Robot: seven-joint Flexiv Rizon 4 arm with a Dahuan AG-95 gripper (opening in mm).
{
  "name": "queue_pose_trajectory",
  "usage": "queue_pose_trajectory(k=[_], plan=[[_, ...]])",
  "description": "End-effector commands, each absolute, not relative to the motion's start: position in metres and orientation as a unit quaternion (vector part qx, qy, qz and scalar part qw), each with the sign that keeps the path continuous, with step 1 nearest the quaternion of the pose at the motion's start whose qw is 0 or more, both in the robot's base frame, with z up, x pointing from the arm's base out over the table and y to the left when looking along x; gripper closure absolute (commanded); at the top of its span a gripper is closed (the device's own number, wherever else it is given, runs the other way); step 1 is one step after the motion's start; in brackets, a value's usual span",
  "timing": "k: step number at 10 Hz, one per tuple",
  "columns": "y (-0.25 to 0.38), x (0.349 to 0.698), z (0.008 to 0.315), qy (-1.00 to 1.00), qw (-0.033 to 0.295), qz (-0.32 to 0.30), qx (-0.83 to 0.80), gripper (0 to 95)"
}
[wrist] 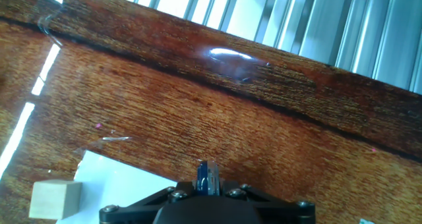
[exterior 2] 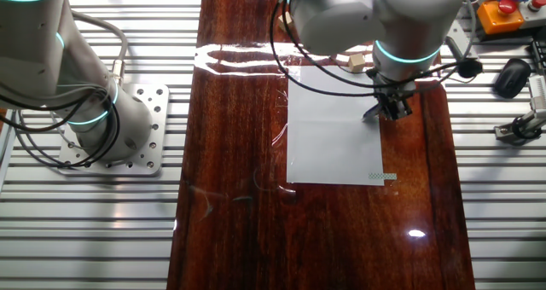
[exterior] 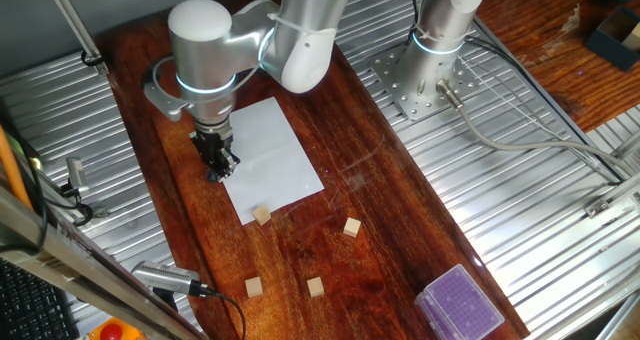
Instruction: Use the correction tape on paper
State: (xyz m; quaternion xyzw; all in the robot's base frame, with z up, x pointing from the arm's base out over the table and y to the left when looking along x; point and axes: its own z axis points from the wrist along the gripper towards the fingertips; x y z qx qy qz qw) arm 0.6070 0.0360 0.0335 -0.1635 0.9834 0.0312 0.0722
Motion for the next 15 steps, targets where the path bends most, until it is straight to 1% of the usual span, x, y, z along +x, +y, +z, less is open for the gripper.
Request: queue_pose_trajectory(k=[1, 6, 12, 14, 15], plan=[[0.037, 0.603, 0.042, 0.985, 0.047, 0.034, -0.161, 95.0], [0.035, 0.583, 0.035, 0.985, 0.05, 0.031, -0.163, 95.0], [0.035, 0.588, 0.032, 0.983, 0.071, 0.033, -0.167, 95.0], [0.035, 0.596, 0.034, 0.982, 0.079, 0.033, -0.17, 95.0], [0.036, 0.603, 0.034, 0.981, 0.088, 0.037, -0.171, 95.0]])
